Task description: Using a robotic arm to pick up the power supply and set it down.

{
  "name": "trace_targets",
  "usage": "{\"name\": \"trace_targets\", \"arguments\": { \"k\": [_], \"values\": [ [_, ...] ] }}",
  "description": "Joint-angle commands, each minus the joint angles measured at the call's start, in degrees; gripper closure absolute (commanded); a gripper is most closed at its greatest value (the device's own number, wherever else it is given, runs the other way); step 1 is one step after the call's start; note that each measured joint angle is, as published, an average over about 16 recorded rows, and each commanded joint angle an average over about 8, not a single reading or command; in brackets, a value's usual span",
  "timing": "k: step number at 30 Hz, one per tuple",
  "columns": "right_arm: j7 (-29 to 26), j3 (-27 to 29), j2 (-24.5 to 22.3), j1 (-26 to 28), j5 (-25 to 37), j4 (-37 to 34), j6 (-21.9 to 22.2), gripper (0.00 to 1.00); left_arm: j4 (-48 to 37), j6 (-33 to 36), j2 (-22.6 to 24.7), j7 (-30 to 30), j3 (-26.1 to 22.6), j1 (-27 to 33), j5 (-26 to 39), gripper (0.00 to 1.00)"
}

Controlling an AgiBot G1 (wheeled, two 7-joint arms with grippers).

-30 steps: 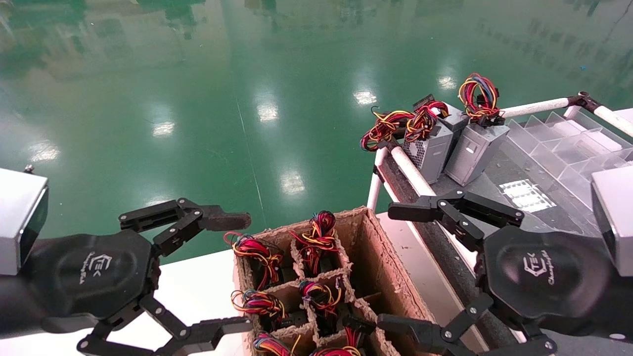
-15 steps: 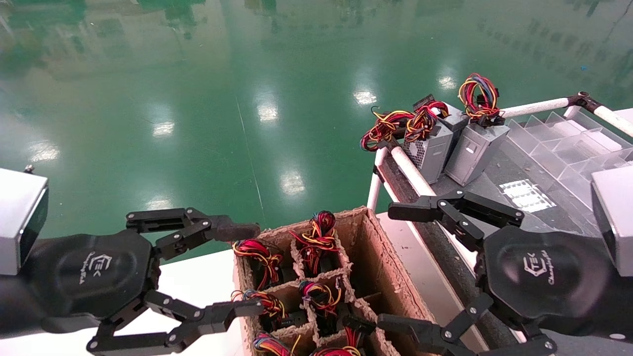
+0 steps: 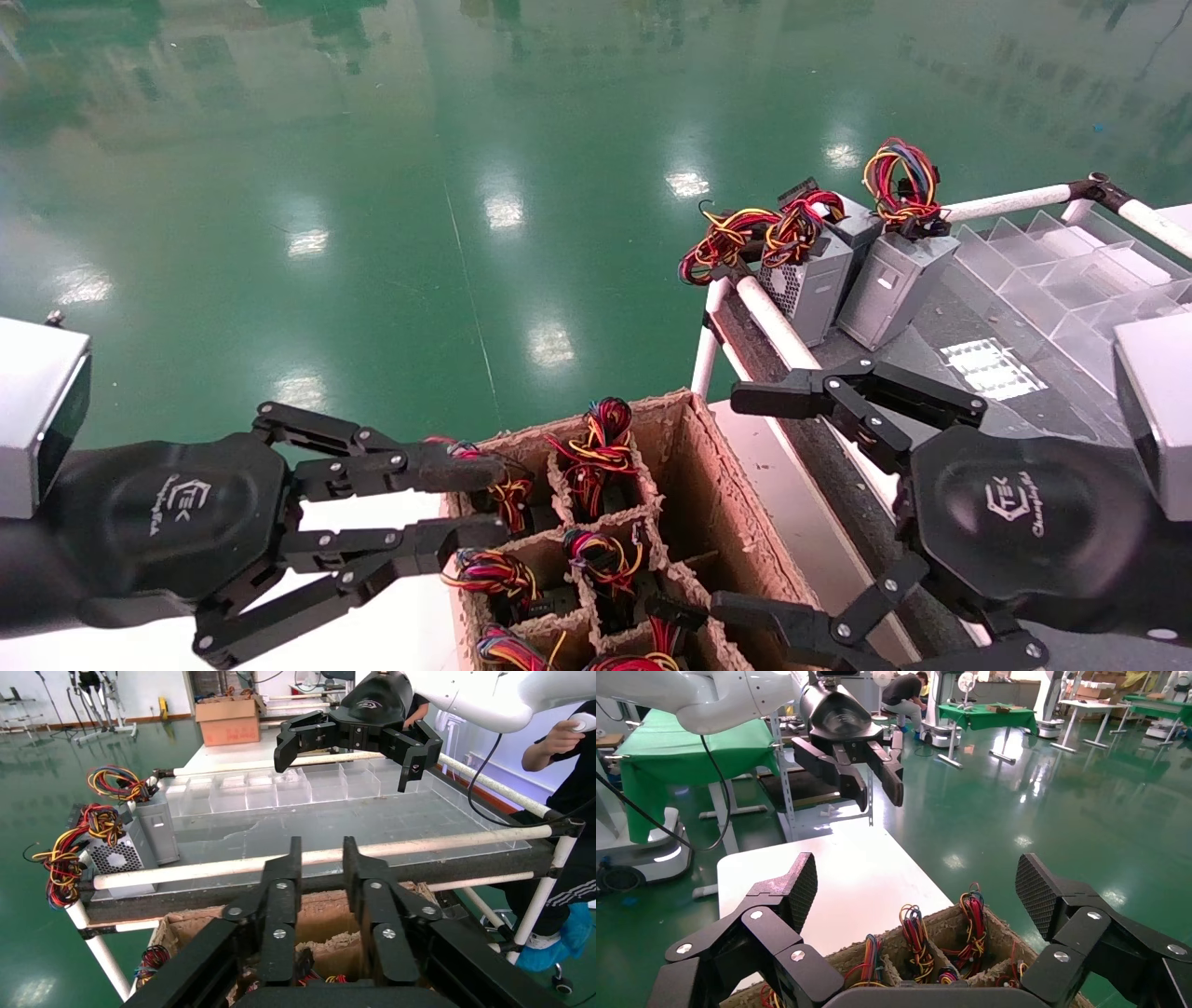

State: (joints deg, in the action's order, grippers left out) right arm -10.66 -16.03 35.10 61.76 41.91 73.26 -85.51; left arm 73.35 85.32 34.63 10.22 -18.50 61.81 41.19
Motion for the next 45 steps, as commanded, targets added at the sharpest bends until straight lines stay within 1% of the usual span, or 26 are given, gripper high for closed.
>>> {"name": "trace_targets", "arguments": {
  "k": [1,8,9,16,17,45],
  "values": [
    [0.00,0.00,0.00,0.00,0.00,0.00,0.00,0.00,0.00,0.00,0.00,0.00,0.00,0.00,0.00,1.00],
    [0.00,0.00,0.00,0.00,0.00,0.00,0.00,0.00,0.00,0.00,0.00,0.00,0.00,0.00,0.00,1.00],
    [0.00,0.00,0.00,0.00,0.00,0.00,0.00,0.00,0.00,0.00,0.00,0.00,0.00,0.00,0.00,0.94],
    [0.00,0.00,0.00,0.00,0.00,0.00,0.00,0.00,0.00,0.00,0.00,0.00,0.00,0.00,0.00,0.06],
    [0.00,0.00,0.00,0.00,0.00,0.00,0.00,0.00,0.00,0.00,0.00,0.00,0.00,0.00,0.00,0.00],
    [0.00,0.01,-0.02,-0.03,0.01,0.03,-0.01,0.00,0.00,0.00,0.00,0.00,0.00,0.00,0.00,0.00]
  ]
}}
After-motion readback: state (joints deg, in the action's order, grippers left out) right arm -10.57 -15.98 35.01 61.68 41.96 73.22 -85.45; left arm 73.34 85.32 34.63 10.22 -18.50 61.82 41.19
